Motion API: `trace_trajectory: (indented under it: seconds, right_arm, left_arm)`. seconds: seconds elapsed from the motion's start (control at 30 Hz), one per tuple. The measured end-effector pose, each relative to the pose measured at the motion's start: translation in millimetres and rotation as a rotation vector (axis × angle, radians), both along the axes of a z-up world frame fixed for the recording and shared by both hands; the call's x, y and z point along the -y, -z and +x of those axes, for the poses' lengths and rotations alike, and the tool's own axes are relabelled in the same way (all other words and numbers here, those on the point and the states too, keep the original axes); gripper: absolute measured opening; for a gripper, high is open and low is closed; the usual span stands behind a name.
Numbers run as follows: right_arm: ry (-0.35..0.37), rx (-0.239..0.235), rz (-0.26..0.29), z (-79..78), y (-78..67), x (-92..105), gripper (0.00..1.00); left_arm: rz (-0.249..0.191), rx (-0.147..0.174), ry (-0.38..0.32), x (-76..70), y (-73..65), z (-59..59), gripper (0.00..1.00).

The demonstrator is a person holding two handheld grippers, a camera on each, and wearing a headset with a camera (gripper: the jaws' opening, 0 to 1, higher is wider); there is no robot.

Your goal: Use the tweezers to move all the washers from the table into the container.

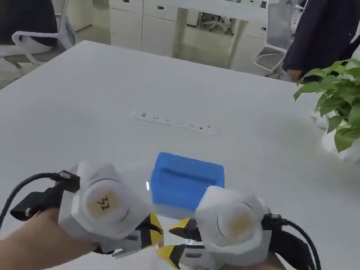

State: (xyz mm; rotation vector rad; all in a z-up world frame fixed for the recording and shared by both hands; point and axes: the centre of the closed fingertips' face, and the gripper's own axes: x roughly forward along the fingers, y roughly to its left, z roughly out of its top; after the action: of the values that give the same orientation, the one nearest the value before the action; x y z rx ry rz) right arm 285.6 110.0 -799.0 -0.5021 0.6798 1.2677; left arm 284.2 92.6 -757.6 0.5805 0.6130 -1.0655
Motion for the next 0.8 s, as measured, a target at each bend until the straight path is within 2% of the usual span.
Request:
trace_trajectory:
  seconds: [0.07, 0.2, 0.27, 0.37, 0.43, 0.57, 0.6, 0.67, 0.7, 0.77, 0.8]
  right_arm:
    - [-0.009, -0.003, -0.006, 0.2, 5.4, -2.2, 0.12]
    - [-0.026, 0.022, -0.011, 0.2, 7.8, -0.2, 0.07]
    - [-0.032, 0.027, -0.012, 0.1, 7.8, 1.7, 0.06]
    - [-0.051, 0.067, -0.017, 0.4, 7.2, 3.6, 0.04]
    - [-0.04, 0.061, -0.027, 0.9, 6.5, 4.8, 0.03]
    - [-0.013, 0.054, -0.03, 1.8, 6.0, 7.2, 0.03]
    - [-0.009, 0.049, -0.03, 2.4, 5.8, 7.4, 0.03]
    - [0.005, 0.034, -0.026, 3.6, 4.7, 7.2, 0.03]
    - [0.006, 0.031, -0.025, 4.1, 4.6, 7.2, 0.03]
    - [0.014, 0.03, -0.027, 5.5, 3.9, 8.6, 0.02]
    - [0.017, 0.028, -0.024, 6.5, 3.0, 9.5, 0.02]
  left_arm:
    - [-0.003, -0.014, 0.002, 1.2, 0.1, -0.6, 0.0]
    - [0.009, -0.011, 0.015, 4.9, 0.2, -2.8, 0.0]
    - [0.012, 0.001, 0.022, 7.3, 0.3, -2.9, 0.0]
    - [0.025, 0.024, 0.035, 12.3, 0.1, -1.4, 0.0]
    - [0.023, 0.029, 0.021, 15.4, 0.8, -1.1, 0.0]
    - [-0.02, 0.034, -0.073, 17.2, 3.3, 2.1, 0.0]
    - [-0.052, 0.027, -0.117, 16.8, 2.3, 2.7, 0.0]
    - [-0.095, 0.046, -0.171, 12.6, -2.0, 4.6, 0.01]
    - [-0.11, 0.049, -0.197, 9.6, -3.5, 4.4, 0.06]
    - [-0.148, 0.024, -0.273, 1.1, -4.7, 1.5, 0.17]
    - [-0.17, 0.033, -0.321, -5.4, -6.9, 1.3, 0.23]
